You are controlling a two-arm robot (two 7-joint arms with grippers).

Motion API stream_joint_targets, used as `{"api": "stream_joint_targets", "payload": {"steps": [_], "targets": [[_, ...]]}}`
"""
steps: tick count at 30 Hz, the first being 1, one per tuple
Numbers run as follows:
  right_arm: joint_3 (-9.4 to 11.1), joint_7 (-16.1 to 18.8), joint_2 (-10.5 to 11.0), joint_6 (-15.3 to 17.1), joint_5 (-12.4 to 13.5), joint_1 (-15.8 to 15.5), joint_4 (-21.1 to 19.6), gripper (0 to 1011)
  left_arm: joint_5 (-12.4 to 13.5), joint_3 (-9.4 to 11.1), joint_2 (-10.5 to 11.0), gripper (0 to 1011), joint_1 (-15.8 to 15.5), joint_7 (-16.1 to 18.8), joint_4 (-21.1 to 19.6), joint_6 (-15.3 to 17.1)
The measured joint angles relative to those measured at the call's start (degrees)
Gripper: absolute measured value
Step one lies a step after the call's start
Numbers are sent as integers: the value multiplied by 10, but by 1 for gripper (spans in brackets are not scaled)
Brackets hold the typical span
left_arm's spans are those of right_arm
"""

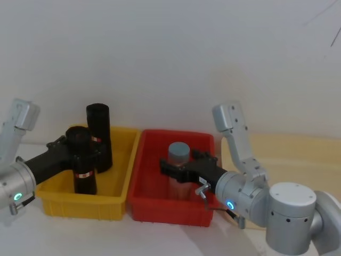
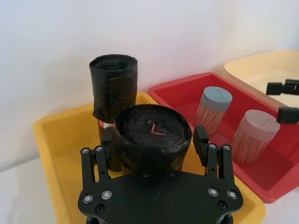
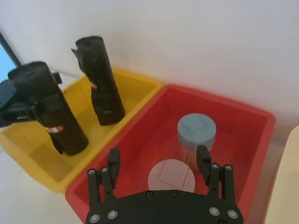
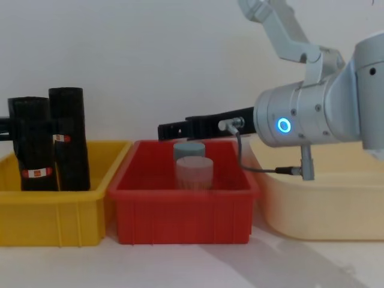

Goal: Pick up the garbage bag with the one hand and transfer it to the other hand.

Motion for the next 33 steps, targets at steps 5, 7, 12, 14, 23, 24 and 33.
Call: {"api": "stream_joint_targets", "payload": {"steps": [5, 7, 12, 14, 23, 24, 33], "targets": [[-5, 7, 2, 7, -4, 5, 9, 1002, 1, 5, -4, 1001, -7, -1, 7, -2], [-9, 13, 3, 11, -7, 8, 16, 1002, 1, 6, -5, 1001, -9, -2, 9, -3], [-12, 16, 4, 11, -12, 11, 24, 1001, 1, 9, -7, 1001, -13, -2, 13, -4], [-13, 16, 4, 10, -14, 11, 28, 1002, 2, 10, -7, 1001, -14, -2, 14, -5], [-13, 13, 4, -9, -27, 15, 44, 1002, 2, 13, -9, 1001, -17, -3, 17, -6], [-13, 13, 4, -12, -29, 15, 46, 1002, 2, 13, -9, 1001, -18, -3, 18, -6], [-14, 14, 6, -18, -37, 16, 56, 1002, 2, 14, -10, 1001, -19, -4, 19, -6]]}}
